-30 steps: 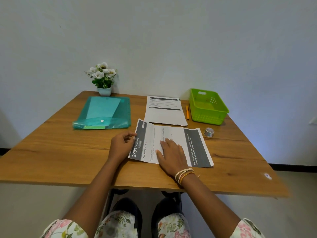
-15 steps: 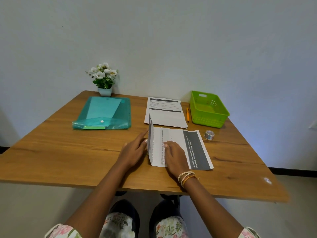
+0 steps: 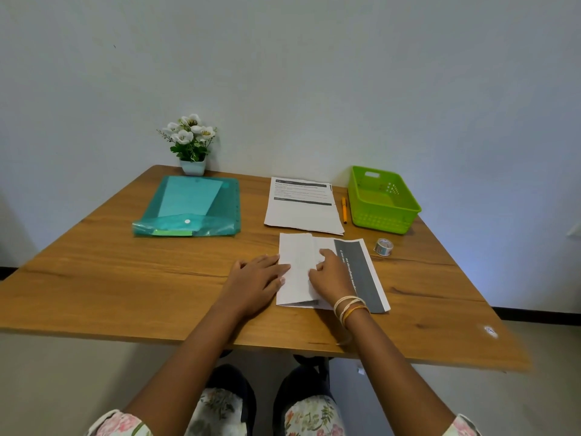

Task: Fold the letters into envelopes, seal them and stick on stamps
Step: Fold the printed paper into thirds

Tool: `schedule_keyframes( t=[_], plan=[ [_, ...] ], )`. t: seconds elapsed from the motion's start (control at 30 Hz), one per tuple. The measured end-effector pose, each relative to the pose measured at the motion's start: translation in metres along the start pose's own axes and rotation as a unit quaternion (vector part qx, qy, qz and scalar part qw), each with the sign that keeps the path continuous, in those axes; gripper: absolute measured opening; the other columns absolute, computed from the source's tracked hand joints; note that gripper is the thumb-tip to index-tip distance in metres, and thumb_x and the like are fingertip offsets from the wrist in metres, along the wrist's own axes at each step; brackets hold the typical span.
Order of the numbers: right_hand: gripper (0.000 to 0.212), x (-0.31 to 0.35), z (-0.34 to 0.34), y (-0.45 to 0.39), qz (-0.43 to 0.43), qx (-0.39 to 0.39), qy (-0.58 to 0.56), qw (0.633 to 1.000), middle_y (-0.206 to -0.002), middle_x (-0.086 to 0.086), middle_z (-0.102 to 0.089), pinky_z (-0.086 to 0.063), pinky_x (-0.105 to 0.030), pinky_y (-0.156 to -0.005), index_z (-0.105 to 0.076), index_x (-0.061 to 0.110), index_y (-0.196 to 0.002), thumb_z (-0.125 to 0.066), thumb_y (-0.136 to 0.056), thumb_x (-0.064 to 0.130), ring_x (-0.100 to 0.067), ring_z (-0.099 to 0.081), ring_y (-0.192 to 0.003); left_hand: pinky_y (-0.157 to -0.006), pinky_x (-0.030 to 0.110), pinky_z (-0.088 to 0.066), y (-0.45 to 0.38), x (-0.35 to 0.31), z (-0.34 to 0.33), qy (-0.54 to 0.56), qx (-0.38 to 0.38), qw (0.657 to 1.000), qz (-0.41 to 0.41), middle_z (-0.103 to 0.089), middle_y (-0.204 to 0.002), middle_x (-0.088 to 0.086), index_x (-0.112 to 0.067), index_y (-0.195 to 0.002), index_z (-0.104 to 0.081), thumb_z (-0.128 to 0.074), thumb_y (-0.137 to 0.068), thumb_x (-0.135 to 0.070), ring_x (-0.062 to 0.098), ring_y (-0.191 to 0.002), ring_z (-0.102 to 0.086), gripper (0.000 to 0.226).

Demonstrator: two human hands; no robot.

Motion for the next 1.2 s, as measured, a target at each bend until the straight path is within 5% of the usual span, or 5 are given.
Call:
schedule_keyframes(
  t=[0.2,0.37,0.6,0.97,1.2],
  plan=[
    [0.041,-0.002,0.007,0.001,-0.070,0.012,-0.206,0.976,-0.125,-0.012,-0.059,-0.047,-0.030,-0.093,-0.058,0.001,-0.127,-0.056,-0.087,-0.005,-0.028,-0.055,-0.117,-0.110,0.043,-0.025,0.000,-0.006,0.005,0.162,-0.078,0.980,0.088,-0.054,-0.136,-0.006,-0.029,-0.140,-0.041,-0.043,-0.098,-0.042,0.015,-0.124,-0.049,0.044],
    [0.041,-0.002,0.003,0.005,-0.058,0.033,-0.161,0.985,-0.122,-0.004,-0.060,-0.048,-0.035,-0.099,-0.056,0.005,-0.129,-0.061,-0.089,0.011,-0.025,-0.056,-0.115,-0.073,0.036,-0.055,-0.010,-0.008,0.004,0.421,-0.157,0.869,0.207,-0.069,-0.091,-0.002,-0.030,-0.129,-0.056,-0.055,-0.095,-0.029,0.014,-0.085,-0.063,0.035],
    [0.040,0.001,-0.005,0.018,0.077,-0.003,0.096,0.992,-0.121,-0.007,-0.062,-0.052,-0.033,-0.091,-0.067,0.011,-0.117,-0.053,-0.093,0.041,-0.023,-0.059,-0.111,-0.063,0.029,-0.053,-0.006,-0.009,0.002,0.377,-0.190,0.884,0.200,-0.066,-0.073,-0.004,-0.023,-0.129,-0.059,-0.058,-0.093,-0.019,0.015,-0.072,-0.062,0.036],
    [0.037,0.024,0.002,0.023,-0.009,0.105,-0.249,0.963,-0.094,-0.003,-0.067,-0.052,-0.031,-0.078,-0.058,0.019,-0.107,-0.042,-0.096,0.051,-0.022,-0.065,-0.089,-0.092,0.035,-0.052,0.004,-0.028,0.002,0.227,-0.120,0.966,0.014,-0.061,-0.127,-0.007,-0.038,-0.148,-0.026,-0.049,-0.097,-0.035,0.007,-0.109,-0.059,0.056],
    [0.033,0.005,0.018,0.016,-0.058,0.021,-0.102,0.993,-0.120,-0.011,-0.061,-0.049,-0.032,-0.080,-0.052,0.009,-0.125,-0.052,-0.093,0.019,-0.025,-0.059,-0.102,-0.105,0.033,-0.034,0.003,-0.033,-0.007,0.095,-0.096,0.990,-0.038,-0.059,-0.129,-0.011,-0.033,-0.143,-0.038,-0.042,-0.097,-0.043,0.005,-0.114,-0.053,0.048]
  ],
)
Point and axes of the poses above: each hand's wrist, its own y-axis away from the middle knuckle, its own z-axis out of the back of the hand, x = y × z, the point moved 2 cm from there along -y, towards the middle knuckle
